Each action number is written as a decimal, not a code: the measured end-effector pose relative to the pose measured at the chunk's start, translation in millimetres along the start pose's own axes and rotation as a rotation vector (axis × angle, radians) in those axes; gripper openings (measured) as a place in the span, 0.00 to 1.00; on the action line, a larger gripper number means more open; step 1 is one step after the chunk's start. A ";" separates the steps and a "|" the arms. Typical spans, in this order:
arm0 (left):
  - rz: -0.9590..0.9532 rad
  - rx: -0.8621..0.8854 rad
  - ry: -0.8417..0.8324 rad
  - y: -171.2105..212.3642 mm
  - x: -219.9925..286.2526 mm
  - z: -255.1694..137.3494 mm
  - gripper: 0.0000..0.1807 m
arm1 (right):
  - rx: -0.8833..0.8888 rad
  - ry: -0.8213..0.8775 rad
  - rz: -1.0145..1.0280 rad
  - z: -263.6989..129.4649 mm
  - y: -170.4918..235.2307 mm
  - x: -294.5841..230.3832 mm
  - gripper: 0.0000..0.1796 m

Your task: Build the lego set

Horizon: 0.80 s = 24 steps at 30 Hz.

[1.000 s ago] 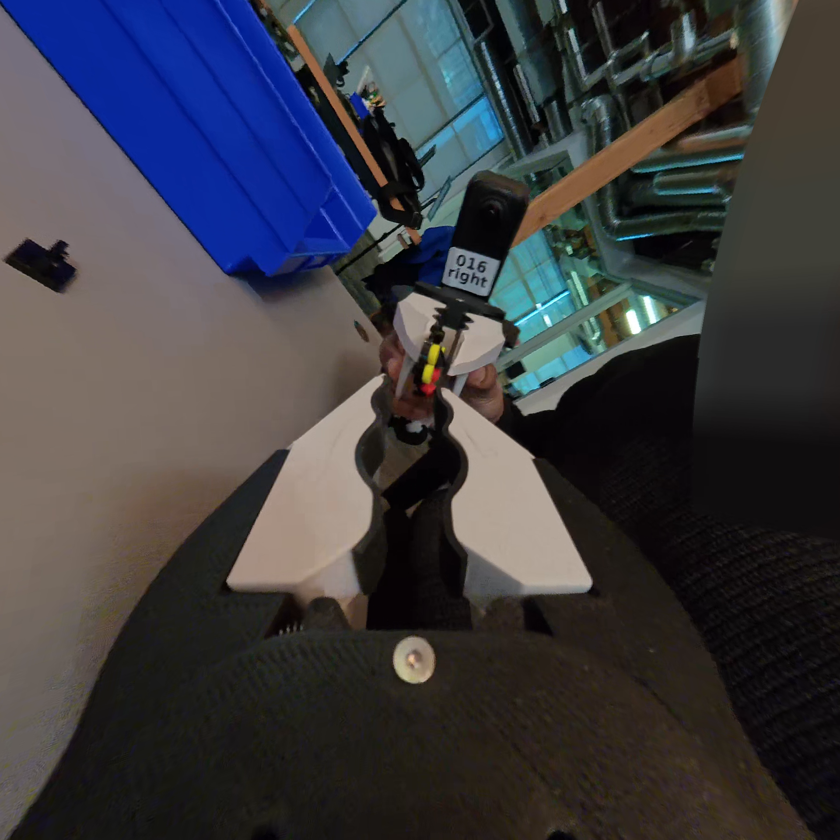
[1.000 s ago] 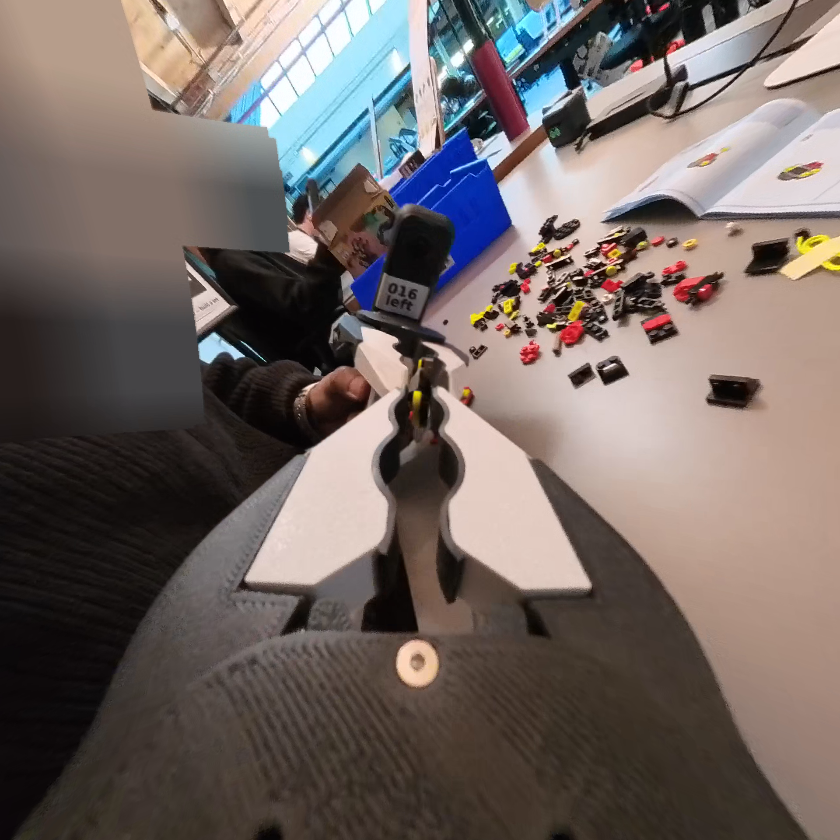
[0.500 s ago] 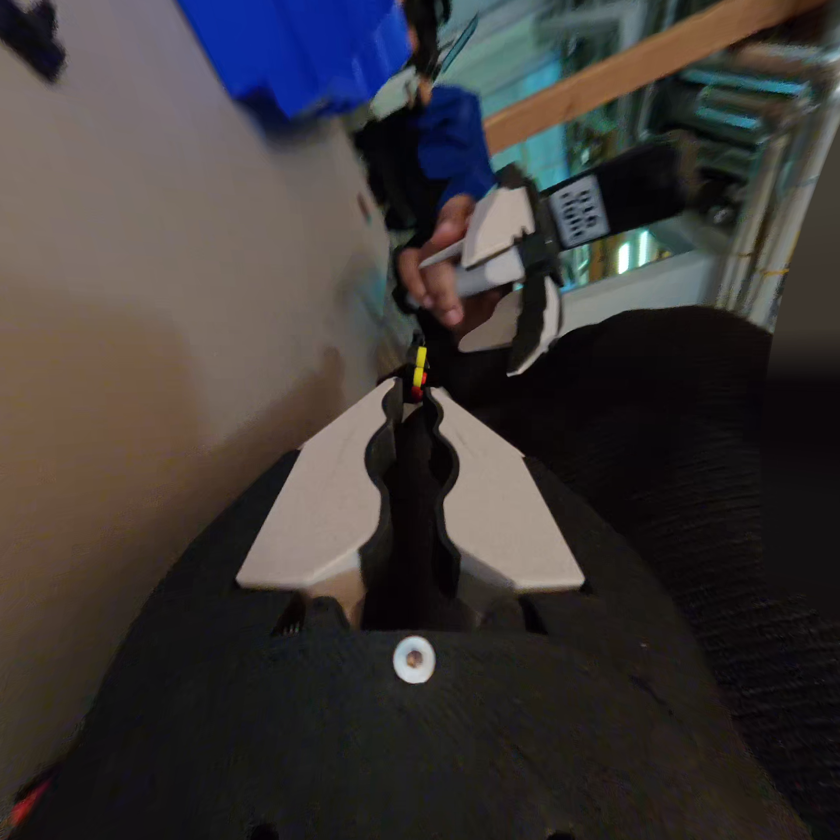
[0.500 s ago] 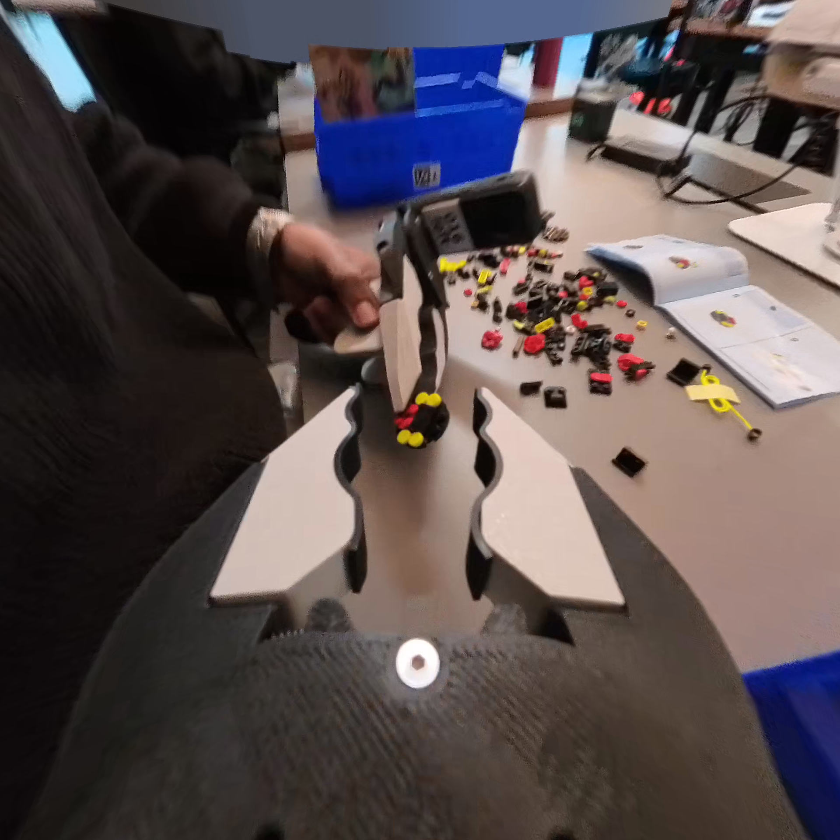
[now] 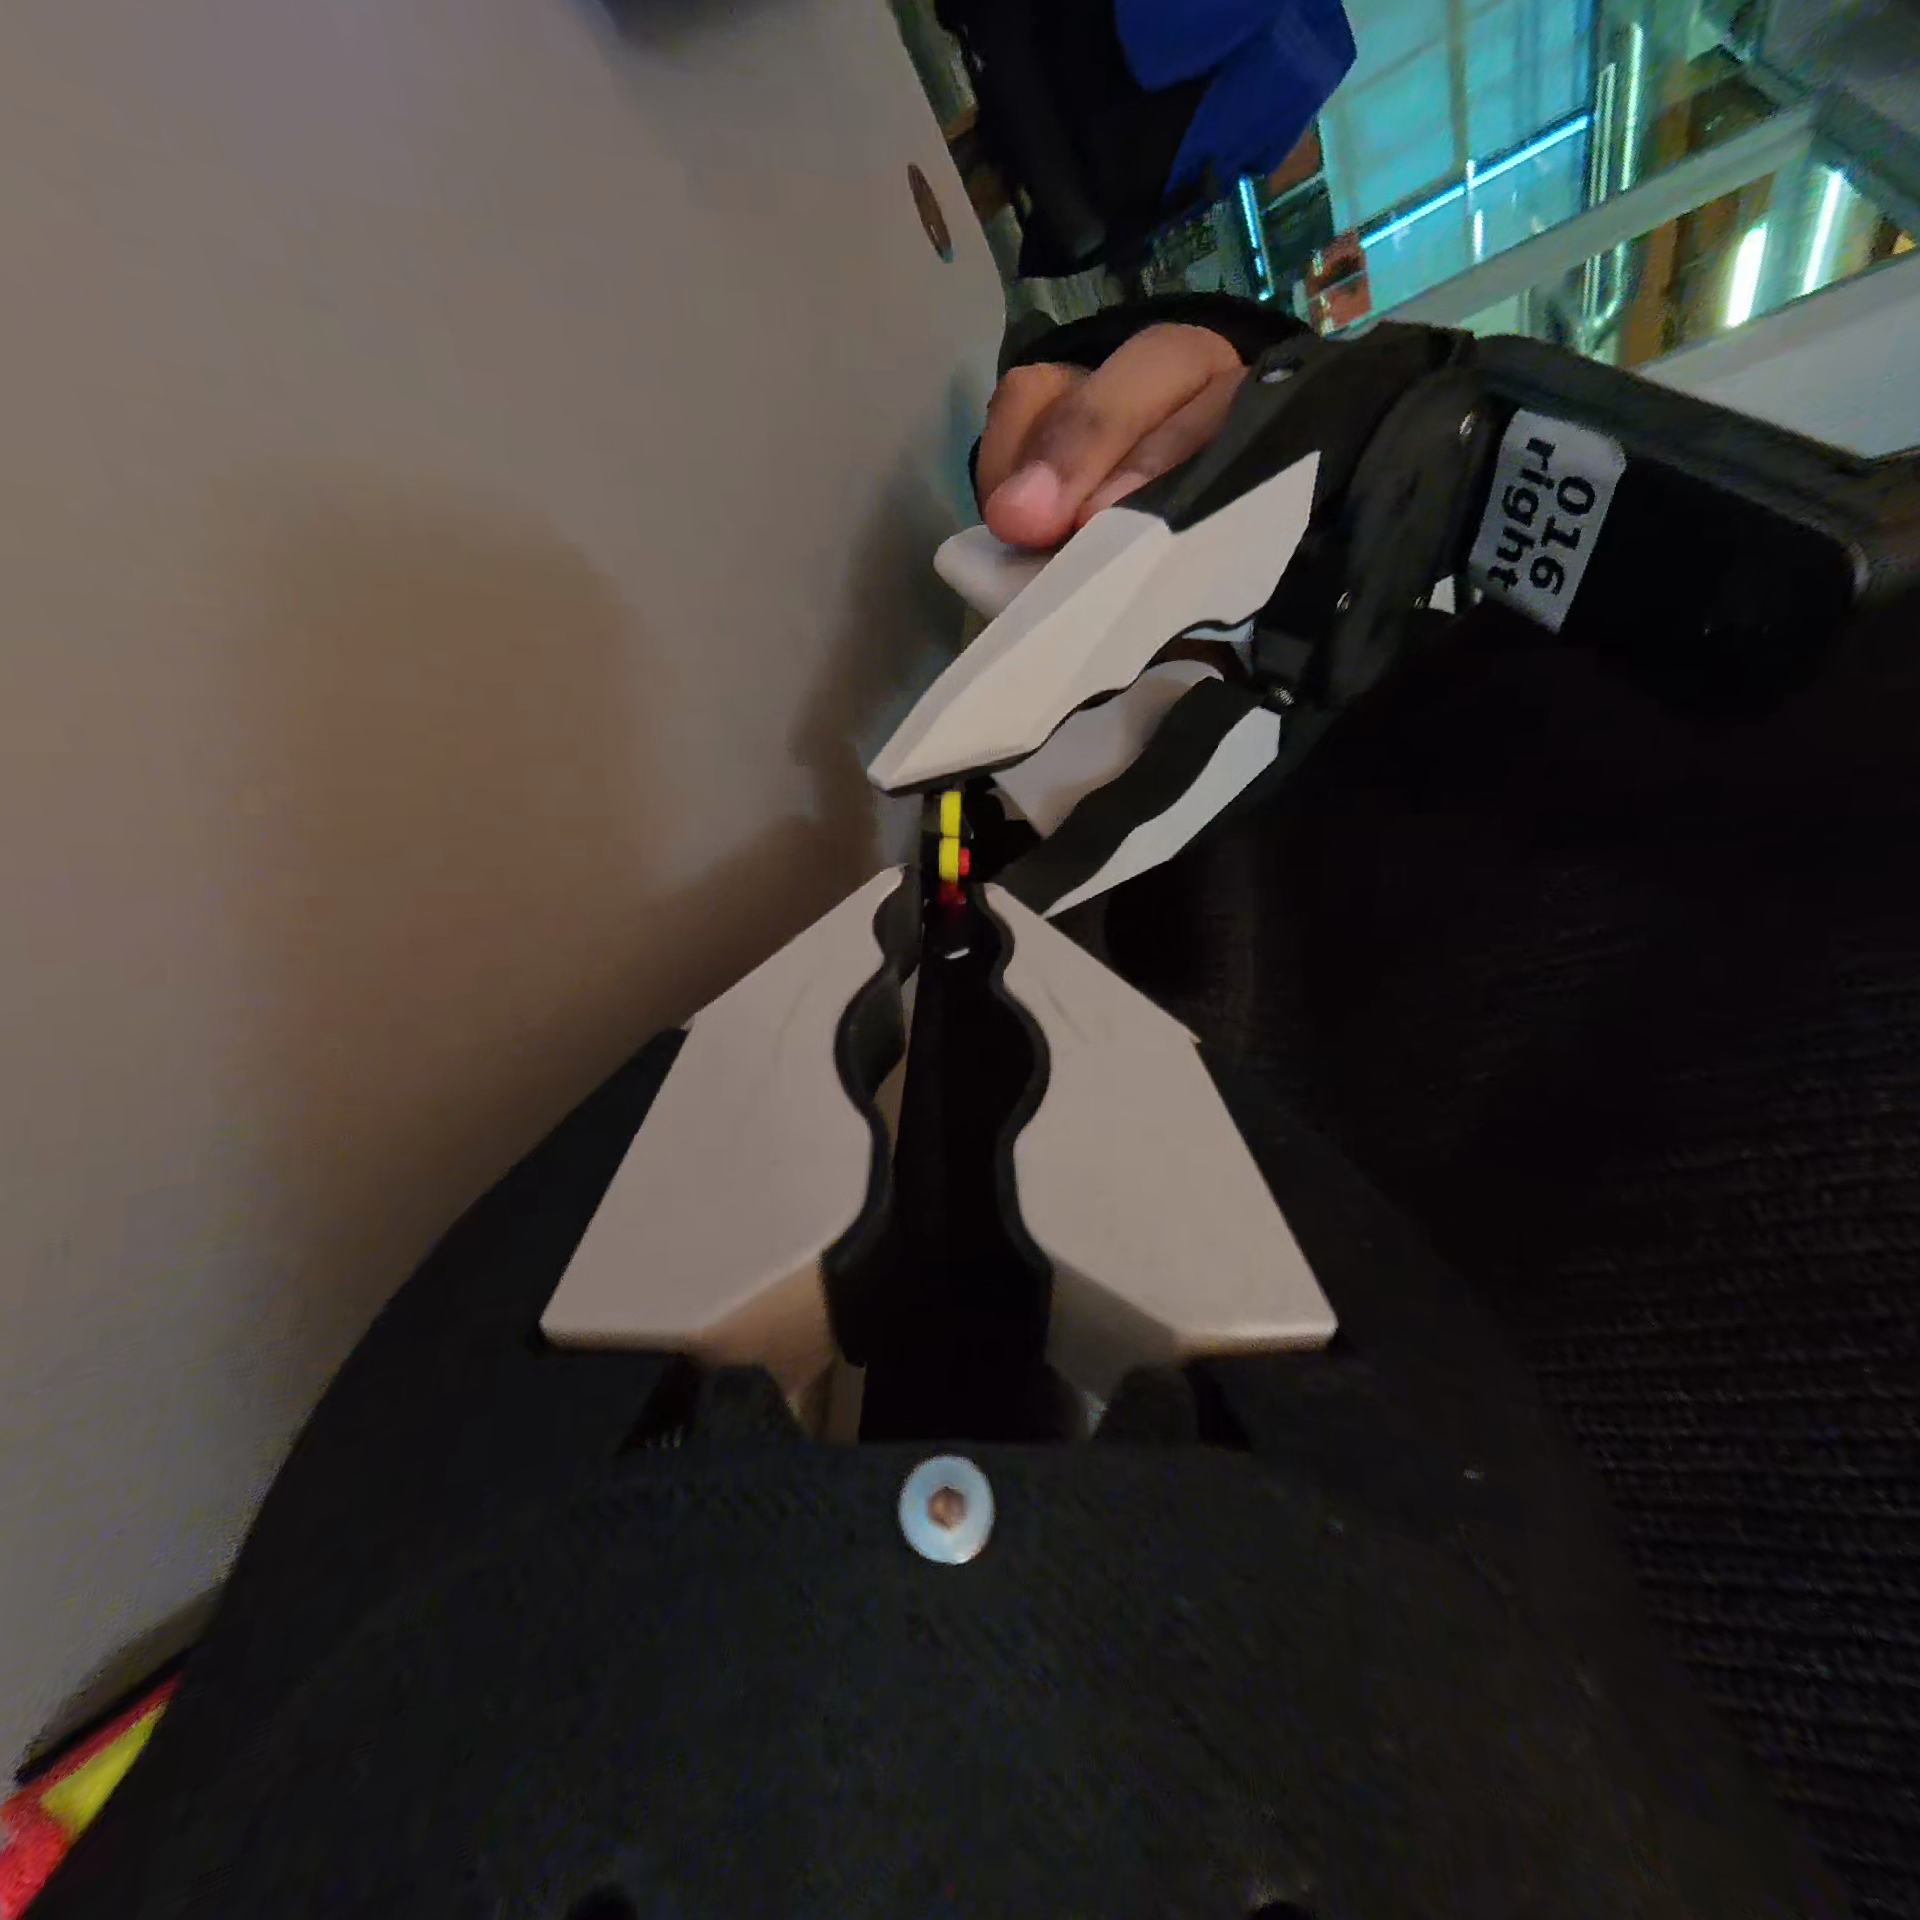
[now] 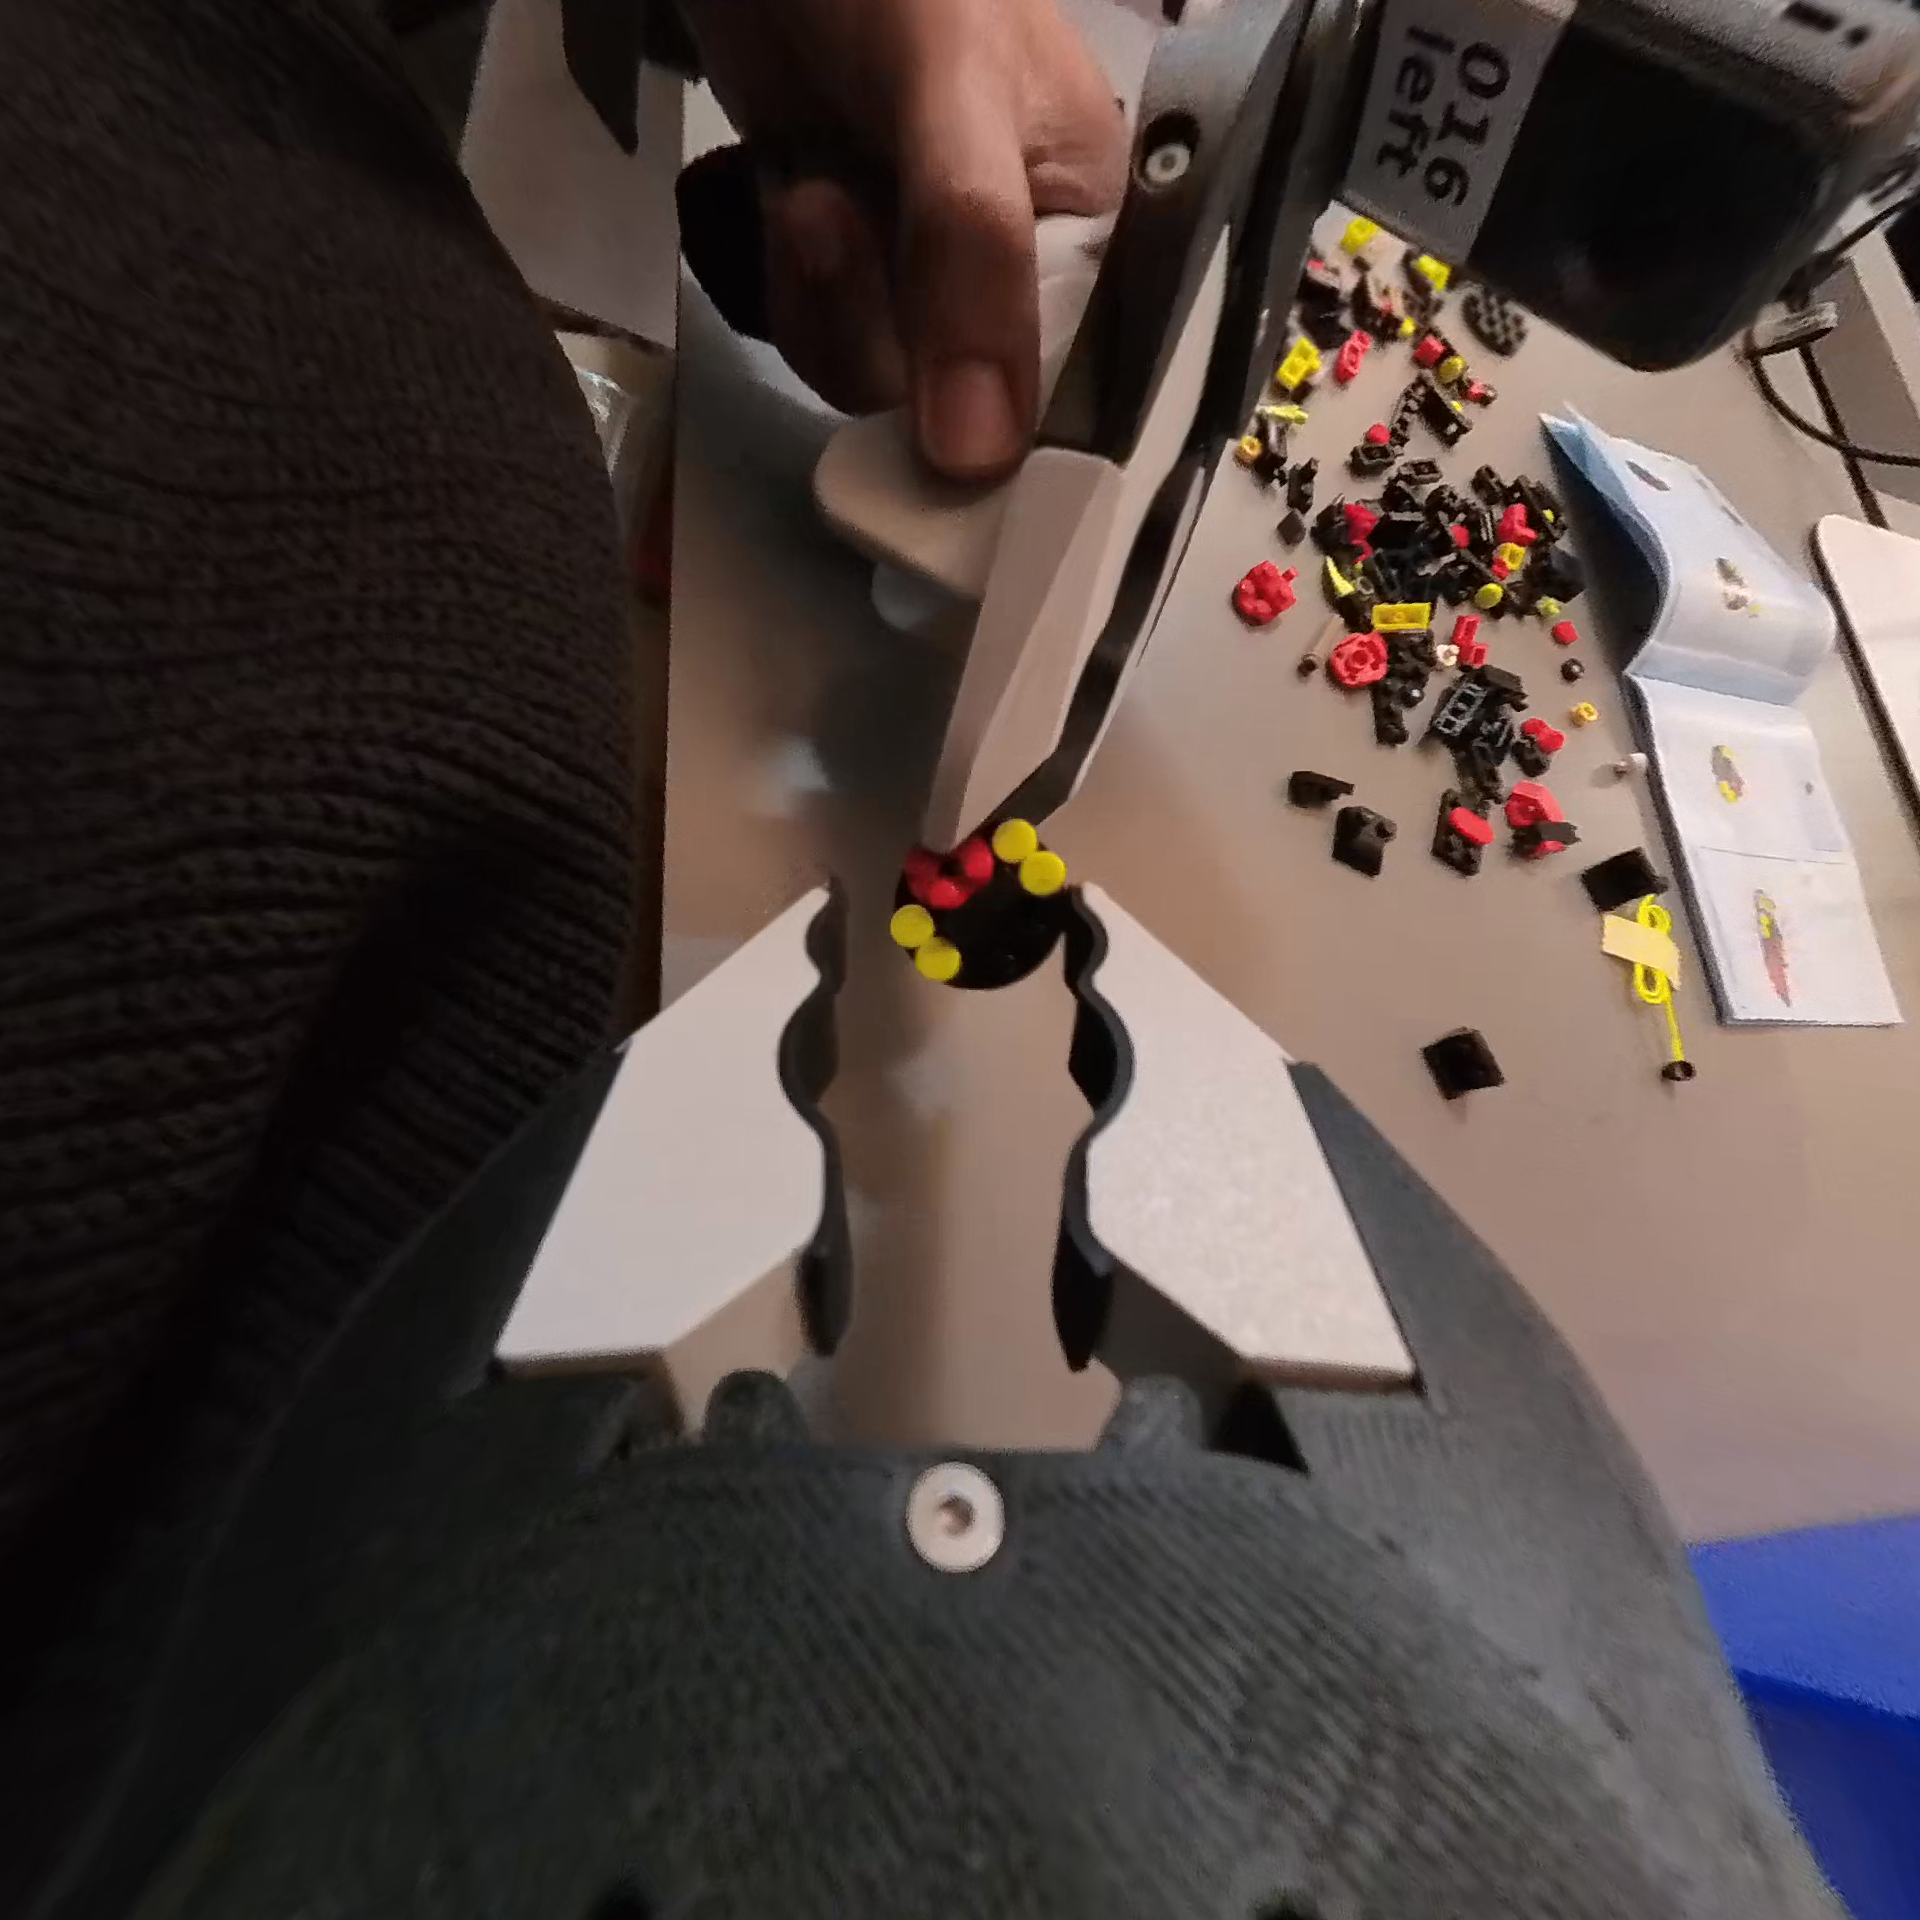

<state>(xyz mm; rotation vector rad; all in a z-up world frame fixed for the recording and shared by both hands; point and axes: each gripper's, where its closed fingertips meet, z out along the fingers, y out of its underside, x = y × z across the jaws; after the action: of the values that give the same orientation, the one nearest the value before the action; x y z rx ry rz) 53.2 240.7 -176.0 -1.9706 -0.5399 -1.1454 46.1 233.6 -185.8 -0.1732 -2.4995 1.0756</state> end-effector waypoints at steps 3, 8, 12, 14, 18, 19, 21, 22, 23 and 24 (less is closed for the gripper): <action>-0.006 -0.003 -0.019 1.2 -3.6 0.5 0.02 | -0.025 0.034 -0.027 0.2 3.4 3.1 0.18; 0.002 0.067 -0.063 -9.7 -9.2 -4.5 0.03 | -0.075 0.077 0.099 0.0 15.1 17.4 0.18; 0.017 0.172 -0.120 -25.6 -18.3 -18.9 0.04 | -0.171 0.123 0.301 1.2 44.3 34.5 0.18; 0.017 0.208 -0.121 -30.7 -19.1 -23.2 0.04 | -0.150 0.123 0.425 1.9 48.5 39.4 0.18; 0.012 0.226 -0.096 -32.7 -17.3 -22.3 0.04 | -0.139 0.116 0.603 1.6 58.0 45.0 0.26; 0.008 0.234 -0.082 -33.6 -15.9 -21.9 0.04 | -0.139 0.123 0.616 0.8 59.5 46.9 0.28; -0.005 0.252 -0.063 -35.9 -14.8 -22.6 0.03 | -0.122 0.152 0.610 -3.6 58.4 53.4 0.31; -0.009 0.259 -0.060 -36.6 -15.1 -23.5 0.03 | -0.109 0.172 0.603 -7.0 57.0 57.8 0.32; -0.010 0.266 -0.060 -37.5 -15.5 -24.7 0.03 | -0.093 0.195 0.598 -11.1 55.4 62.8 0.35; -0.009 0.277 -0.062 -39.1 -15.8 -26.2 0.03 | -0.069 0.218 0.600 -15.8 53.0 68.3 0.36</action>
<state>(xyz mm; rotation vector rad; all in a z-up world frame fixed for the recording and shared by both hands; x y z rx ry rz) 4.8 243.9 -166.0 -1.7697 -0.7008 -0.9610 -11.8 299.4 -192.1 -1.0530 -2.3337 1.1048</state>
